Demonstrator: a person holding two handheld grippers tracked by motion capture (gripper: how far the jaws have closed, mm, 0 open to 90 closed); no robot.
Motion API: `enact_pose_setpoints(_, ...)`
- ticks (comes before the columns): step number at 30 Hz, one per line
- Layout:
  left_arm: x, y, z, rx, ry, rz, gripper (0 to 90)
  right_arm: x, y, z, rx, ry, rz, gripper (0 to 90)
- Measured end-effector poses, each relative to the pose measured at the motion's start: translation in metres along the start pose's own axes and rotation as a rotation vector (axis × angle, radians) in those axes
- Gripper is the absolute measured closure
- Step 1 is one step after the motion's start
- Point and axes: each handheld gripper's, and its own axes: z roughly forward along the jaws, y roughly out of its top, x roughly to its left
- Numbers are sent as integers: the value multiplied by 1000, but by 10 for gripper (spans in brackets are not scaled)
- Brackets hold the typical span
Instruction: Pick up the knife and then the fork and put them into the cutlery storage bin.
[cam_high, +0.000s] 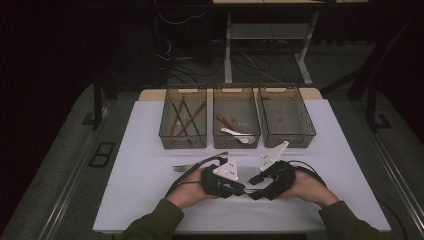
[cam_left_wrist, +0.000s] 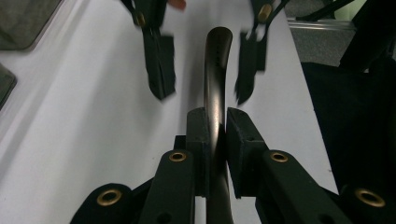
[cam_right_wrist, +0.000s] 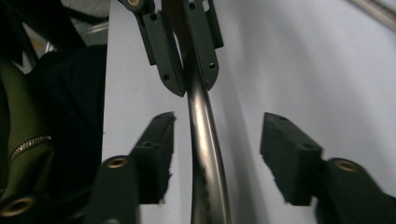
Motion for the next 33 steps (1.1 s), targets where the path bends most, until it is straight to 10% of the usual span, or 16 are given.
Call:
enact_pose_setpoints(6, -1, 1, 1, 3, 1, 6, 794, -1, 3, 9, 49, 60, -13, 753)
enact_pose_setpoints(14, 3, 1, -2, -19, -12, 9, 890, 3, 3, 10, 54, 38, -73, 827)
enact_pose_setpoints(33, 6, -25, -37, -150, 127, -179, 494, -11, -10, -20, -8, -135, -26, 827)
